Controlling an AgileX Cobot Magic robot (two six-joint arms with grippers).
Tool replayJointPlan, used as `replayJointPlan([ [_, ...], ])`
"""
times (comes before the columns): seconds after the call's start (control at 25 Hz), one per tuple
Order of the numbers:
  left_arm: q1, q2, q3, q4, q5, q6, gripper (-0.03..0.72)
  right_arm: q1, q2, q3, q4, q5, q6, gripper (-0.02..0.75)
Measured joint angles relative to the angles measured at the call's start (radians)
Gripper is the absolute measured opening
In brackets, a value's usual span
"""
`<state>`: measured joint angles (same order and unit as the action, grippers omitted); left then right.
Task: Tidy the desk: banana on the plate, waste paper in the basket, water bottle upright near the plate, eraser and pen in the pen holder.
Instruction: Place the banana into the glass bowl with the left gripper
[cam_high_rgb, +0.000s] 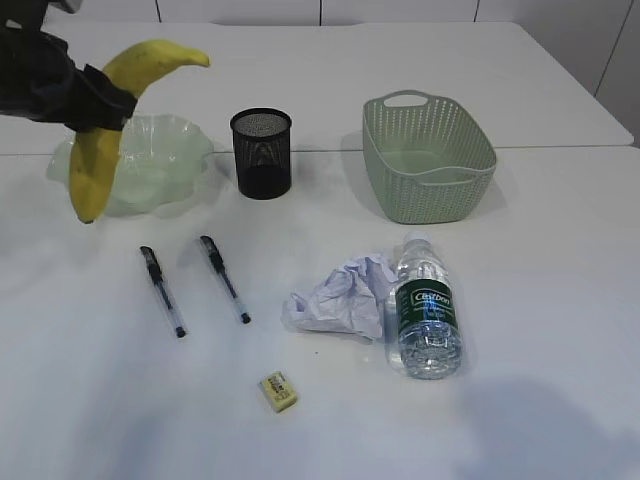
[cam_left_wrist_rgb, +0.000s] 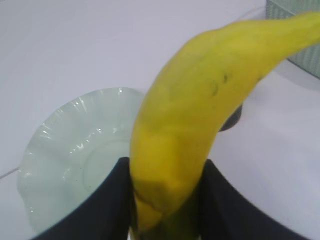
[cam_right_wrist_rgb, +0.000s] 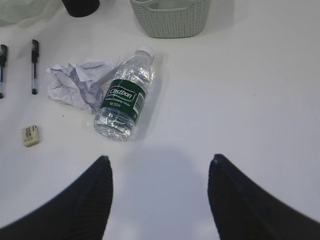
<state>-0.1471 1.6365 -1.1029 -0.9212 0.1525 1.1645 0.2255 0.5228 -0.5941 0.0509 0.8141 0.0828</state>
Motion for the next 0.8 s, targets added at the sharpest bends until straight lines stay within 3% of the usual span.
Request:
replayJointPlan([
  [0.2, 0.076, 0.079, -0.12, 0.007, 0.073, 0.0, 0.235, 0.0, 0.0, 0.0, 0.0, 0.0, 0.0, 0.448],
  [0.4, 0.096, 0.203, -0.295, 0.054, 0.183, -0.026, 0.235, 0.0, 0.0, 0.0, 0.014, 0.0, 0.0, 0.448],
  [0.48, 0.104, 0.267, -0.389, 0.096, 0.245, -0.102, 0.235, 0.0, 0.0, 0.0, 0.024, 0.0, 0.0, 0.448],
  [0.68, 0.116, 0.438, -0.606, 0.408, 0.386, -0.433, 0.235, 0.0, 0.0, 0.0, 0.033, 0.0, 0.0, 0.448],
  [0.8, 0.12, 0.506, -0.698, 0.543, 0.431, -0.608, 0.235, 0.0, 0.0, 0.0, 0.033, 0.0, 0.0, 0.448],
])
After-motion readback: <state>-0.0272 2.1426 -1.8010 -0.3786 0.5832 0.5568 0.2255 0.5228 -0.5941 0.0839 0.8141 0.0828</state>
